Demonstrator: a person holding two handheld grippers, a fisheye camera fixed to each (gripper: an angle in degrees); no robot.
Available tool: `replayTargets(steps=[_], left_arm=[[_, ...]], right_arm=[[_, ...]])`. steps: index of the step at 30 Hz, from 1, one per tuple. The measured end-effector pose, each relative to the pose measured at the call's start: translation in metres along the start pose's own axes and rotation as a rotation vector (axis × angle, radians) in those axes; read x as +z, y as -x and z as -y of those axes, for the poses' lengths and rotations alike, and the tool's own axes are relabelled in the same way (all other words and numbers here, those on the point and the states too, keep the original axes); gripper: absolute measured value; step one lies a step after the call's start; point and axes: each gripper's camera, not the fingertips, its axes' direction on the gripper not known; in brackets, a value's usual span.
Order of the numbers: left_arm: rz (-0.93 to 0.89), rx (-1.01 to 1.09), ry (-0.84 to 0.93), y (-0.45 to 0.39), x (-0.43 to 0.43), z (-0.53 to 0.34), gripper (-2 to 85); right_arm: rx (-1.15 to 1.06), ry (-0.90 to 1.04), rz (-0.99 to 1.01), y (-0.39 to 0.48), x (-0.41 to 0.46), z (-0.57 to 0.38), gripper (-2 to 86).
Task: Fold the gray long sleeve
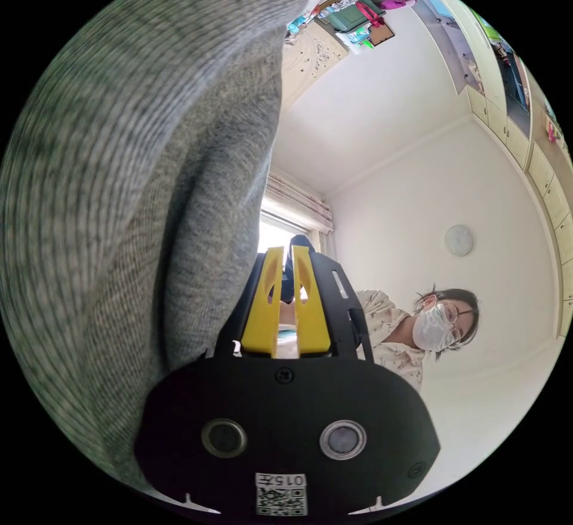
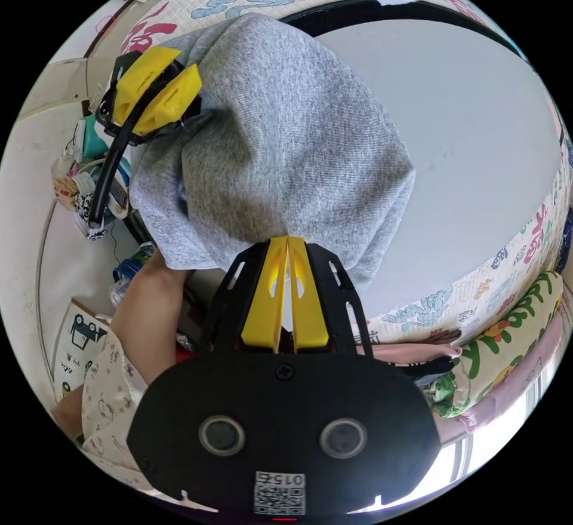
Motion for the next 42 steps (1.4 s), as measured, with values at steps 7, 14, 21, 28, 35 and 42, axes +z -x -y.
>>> replayTargets(steps=[7,14,21,28,35,42], left_arm=[[0.000,-0.001,0.000,0.013,-0.007,0.004,0.7],[0.001,-0.001,0.000,0.022,-0.019,0.015,0.6],[0.001,0.000,0.000,0.025,-0.034,0.033,0.4],[0.110,-0.068,-0.051,0.027,-0.053,0.064,-0.6],[0.129,-0.069,-0.136,0.017,-0.072,0.099,4.4],[-0.127,0.048,-0.099,-0.007,-0.083,0.140,3.4]], right_arm=[[0.017,-0.055,0.130,-0.029,0.013,-0.031,-0.6],[-0.006,-0.209,0.162,-0.048,0.013,-0.084,-0.6],[-0.087,-0.389,0.270,-0.054,0.003,-0.140,-0.5],[0.032,-0.435,0.267,-0.046,0.016,-0.154,-0.5],[0.196,-0.457,0.333,-0.017,0.035,-0.151,0.0],[0.266,-0.428,0.394,0.024,0.061,-0.138,2.4]])
